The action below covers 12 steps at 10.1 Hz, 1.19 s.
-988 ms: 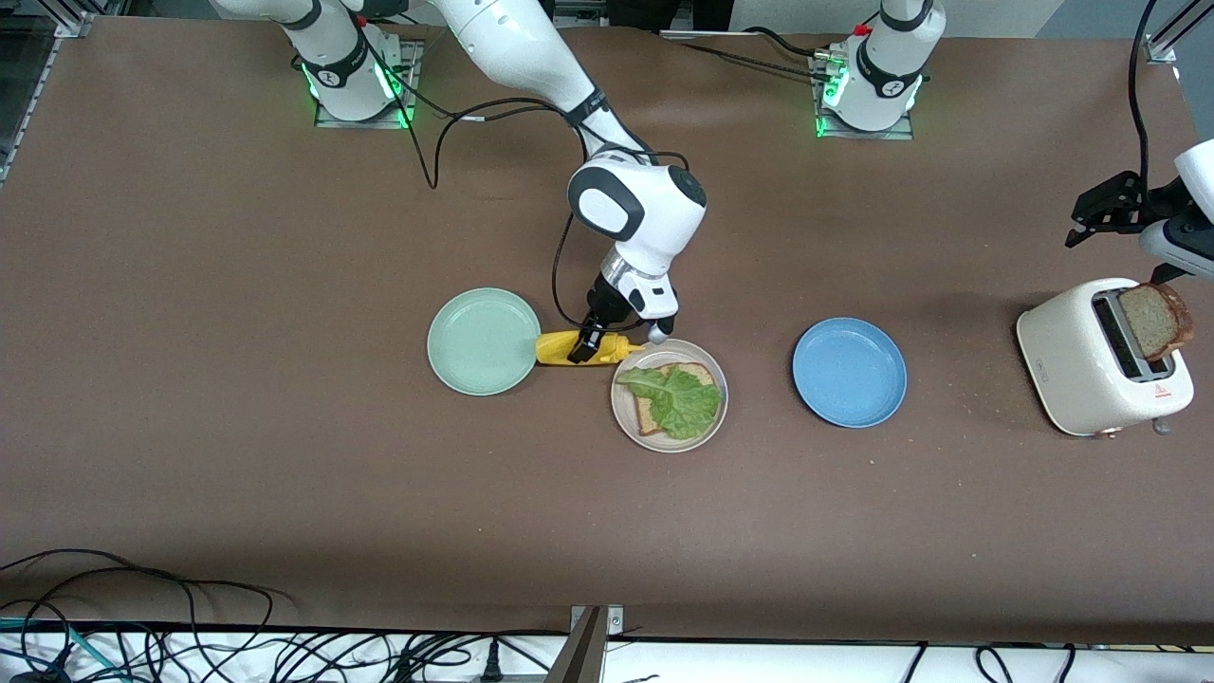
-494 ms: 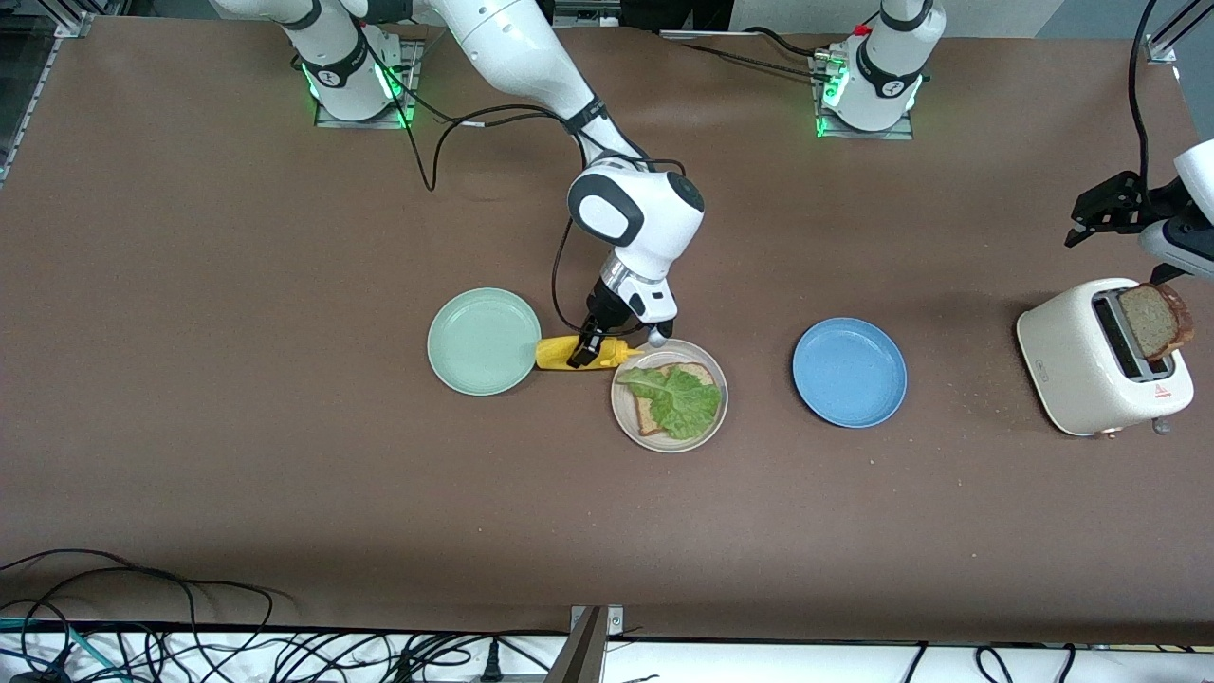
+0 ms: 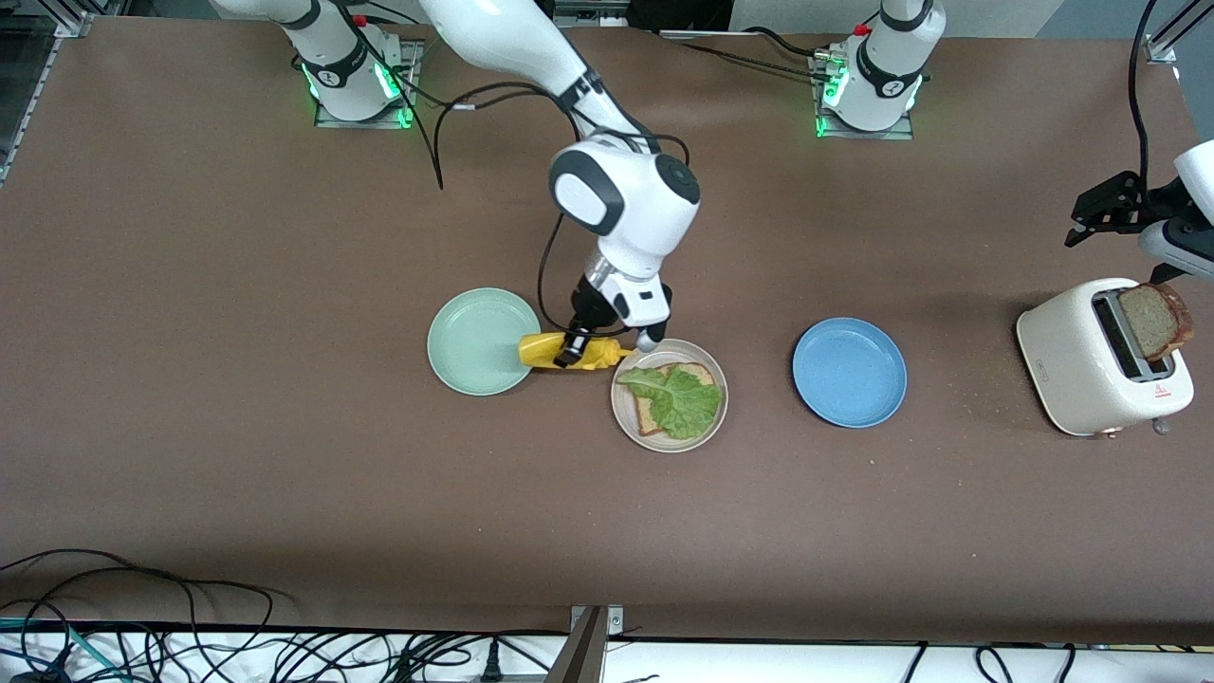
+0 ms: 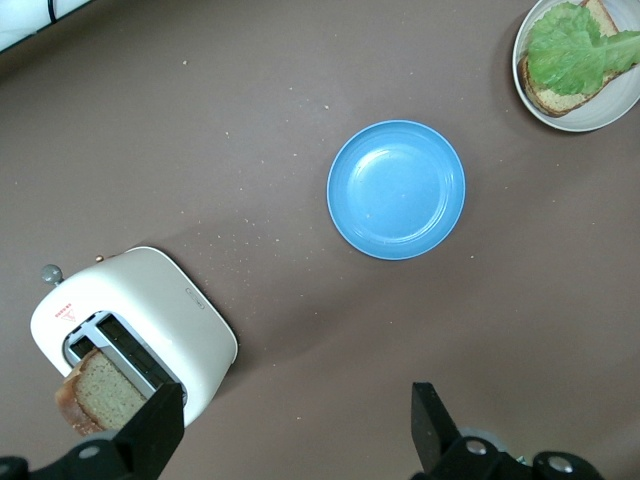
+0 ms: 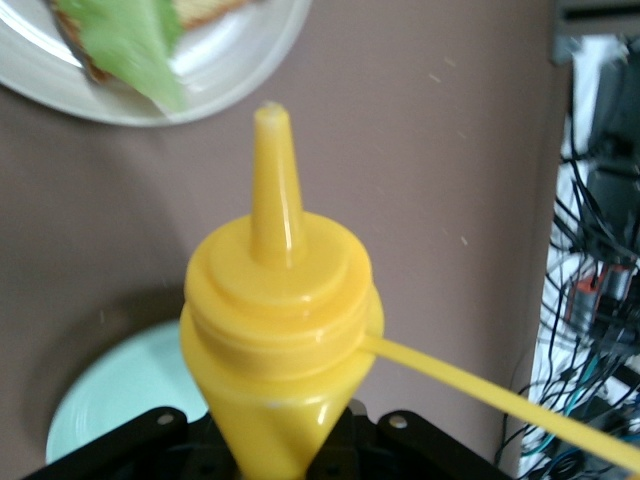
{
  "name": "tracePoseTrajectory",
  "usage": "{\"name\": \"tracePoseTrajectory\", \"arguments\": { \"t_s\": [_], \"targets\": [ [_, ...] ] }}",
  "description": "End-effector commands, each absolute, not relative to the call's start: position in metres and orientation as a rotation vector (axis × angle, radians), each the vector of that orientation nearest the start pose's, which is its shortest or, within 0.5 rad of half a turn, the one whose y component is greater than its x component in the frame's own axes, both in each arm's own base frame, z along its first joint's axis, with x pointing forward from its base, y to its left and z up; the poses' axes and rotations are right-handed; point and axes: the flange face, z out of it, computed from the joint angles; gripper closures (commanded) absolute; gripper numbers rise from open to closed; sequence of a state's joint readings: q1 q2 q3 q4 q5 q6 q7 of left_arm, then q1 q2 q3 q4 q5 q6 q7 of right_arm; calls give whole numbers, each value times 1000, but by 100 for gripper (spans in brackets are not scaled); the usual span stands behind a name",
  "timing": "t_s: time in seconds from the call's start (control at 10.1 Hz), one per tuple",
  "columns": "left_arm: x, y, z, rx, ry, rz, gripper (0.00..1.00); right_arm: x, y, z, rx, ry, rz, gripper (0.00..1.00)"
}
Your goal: Make sandwich on beige plate with both arms
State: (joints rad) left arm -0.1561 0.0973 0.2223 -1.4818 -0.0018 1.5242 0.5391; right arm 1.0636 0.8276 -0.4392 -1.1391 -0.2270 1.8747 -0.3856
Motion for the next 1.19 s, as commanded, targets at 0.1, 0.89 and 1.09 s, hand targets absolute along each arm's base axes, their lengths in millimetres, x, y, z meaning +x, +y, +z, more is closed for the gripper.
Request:
{"name": "tracePoseTrajectory", "arguments": {
  "t_s": [0.1, 0.89, 1.09],
  "targets": [
    [577, 34, 613, -3062, 764, 87, 0, 612, 381, 445, 2448, 1567, -66, 100],
    [578, 32, 613, -3060, 769, 85, 0, 647, 49, 419, 2965, 2130, 157, 100],
    [577, 33, 614, -3061, 766, 83, 0, 632, 8, 384, 2878, 2357, 301, 100]
  ]
}}
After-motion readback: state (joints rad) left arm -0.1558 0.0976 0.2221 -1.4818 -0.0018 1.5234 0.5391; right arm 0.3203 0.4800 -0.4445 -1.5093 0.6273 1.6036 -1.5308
